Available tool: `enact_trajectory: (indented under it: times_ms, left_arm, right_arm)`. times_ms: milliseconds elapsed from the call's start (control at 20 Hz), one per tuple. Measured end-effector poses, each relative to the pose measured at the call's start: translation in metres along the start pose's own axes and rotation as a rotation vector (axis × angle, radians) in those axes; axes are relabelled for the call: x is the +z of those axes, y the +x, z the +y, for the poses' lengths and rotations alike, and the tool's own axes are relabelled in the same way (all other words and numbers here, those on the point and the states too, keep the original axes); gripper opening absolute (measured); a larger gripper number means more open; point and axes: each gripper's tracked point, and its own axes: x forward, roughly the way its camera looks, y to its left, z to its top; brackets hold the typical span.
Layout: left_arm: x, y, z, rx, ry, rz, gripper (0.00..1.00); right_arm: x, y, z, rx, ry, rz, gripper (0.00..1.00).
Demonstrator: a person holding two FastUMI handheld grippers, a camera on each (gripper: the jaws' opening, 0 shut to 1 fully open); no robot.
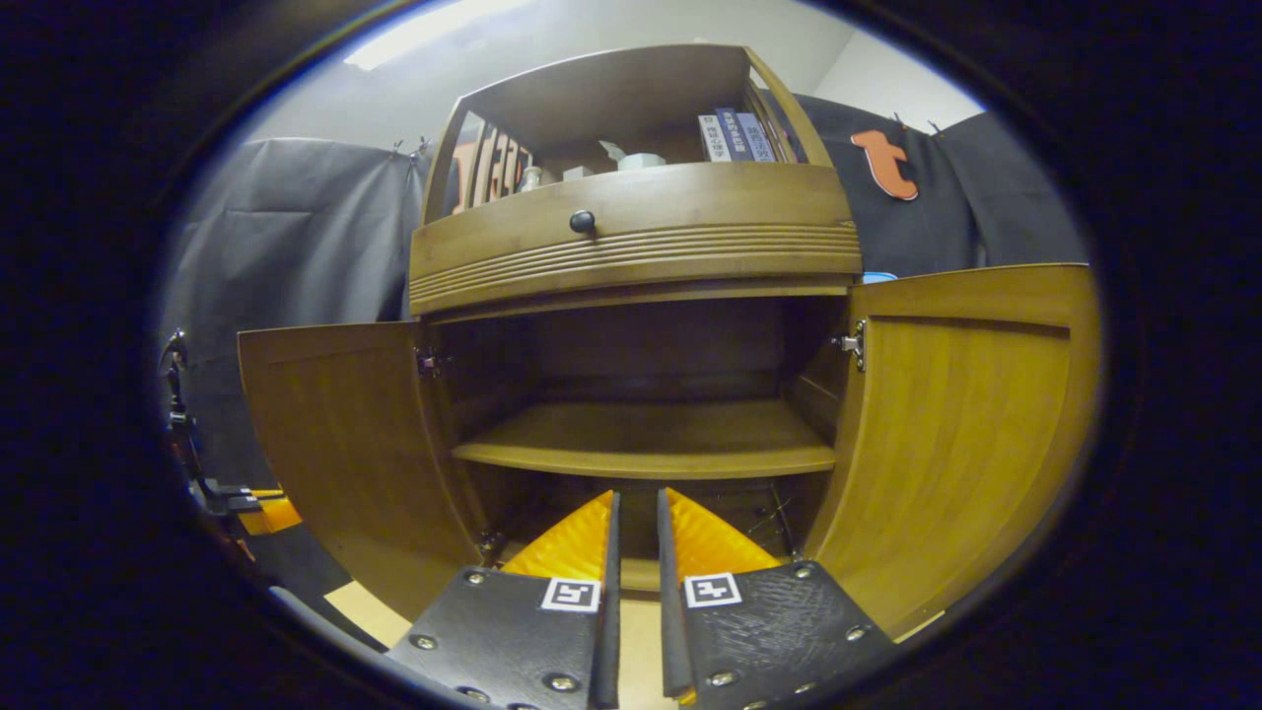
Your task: Open the right door of the double-door shoe cabinet with the right hand, and open the left door with the left hand.
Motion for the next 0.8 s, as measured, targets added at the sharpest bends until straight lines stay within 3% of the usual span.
enact_trajectory:
  times_ms: [800]
  left_arm:
    - [0.020,-0.029,0.023,0.114,0.016,-0.048,0.24]
  right_arm:
    - [-0.005,0.003,0.016,0.054,0.002,0.006,0.17]
